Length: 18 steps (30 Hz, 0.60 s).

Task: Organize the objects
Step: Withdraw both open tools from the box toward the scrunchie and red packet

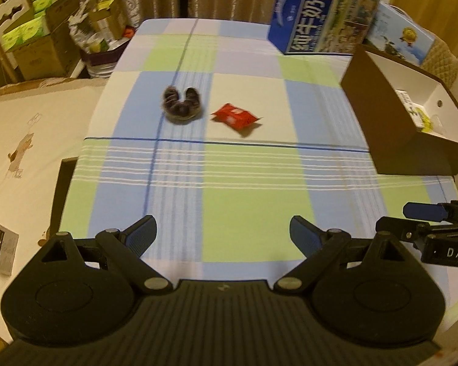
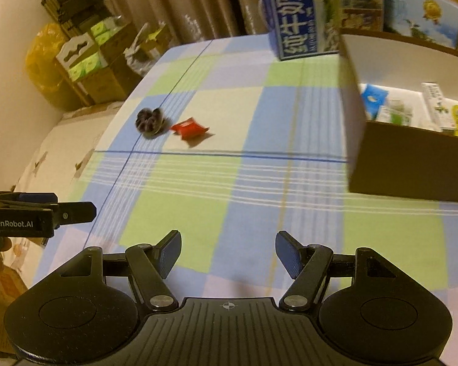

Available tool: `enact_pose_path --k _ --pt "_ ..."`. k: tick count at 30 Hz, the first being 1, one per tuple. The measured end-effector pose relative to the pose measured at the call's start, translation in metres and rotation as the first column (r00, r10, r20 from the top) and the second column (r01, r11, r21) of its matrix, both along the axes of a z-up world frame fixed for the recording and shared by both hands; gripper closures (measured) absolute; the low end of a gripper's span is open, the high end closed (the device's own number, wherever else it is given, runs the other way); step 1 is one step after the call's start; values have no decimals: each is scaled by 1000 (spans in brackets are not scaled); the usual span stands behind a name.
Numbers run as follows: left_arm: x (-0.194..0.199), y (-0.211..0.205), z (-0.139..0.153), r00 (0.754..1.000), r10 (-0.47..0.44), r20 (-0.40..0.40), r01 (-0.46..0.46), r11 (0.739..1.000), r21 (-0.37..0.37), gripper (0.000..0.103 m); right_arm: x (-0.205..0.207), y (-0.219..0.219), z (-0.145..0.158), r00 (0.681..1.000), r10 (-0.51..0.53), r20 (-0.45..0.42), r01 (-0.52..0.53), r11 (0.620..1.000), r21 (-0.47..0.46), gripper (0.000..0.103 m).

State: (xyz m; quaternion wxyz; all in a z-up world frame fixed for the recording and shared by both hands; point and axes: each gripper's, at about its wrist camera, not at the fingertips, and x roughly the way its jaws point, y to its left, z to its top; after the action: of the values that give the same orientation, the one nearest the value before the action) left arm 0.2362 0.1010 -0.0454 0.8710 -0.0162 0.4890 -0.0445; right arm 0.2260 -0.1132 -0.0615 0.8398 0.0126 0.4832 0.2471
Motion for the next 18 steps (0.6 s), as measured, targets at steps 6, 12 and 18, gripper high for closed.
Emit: enact_pose_path --k 6,12,18 --pt "9 24 -6 999 32 -18 -32 999 2 11 9 30 -11 999 38 -21 -39 999 -23 37" --pt "24 38 -12 998 48 -32 -48 999 2 11 24 56 -24 996 84 -38 -86 995 -50 37" --pt "43 46 -19 998 54 -44 -53 999 6 11 49 78 -31 993 112 -34 -114 991 -72 37"
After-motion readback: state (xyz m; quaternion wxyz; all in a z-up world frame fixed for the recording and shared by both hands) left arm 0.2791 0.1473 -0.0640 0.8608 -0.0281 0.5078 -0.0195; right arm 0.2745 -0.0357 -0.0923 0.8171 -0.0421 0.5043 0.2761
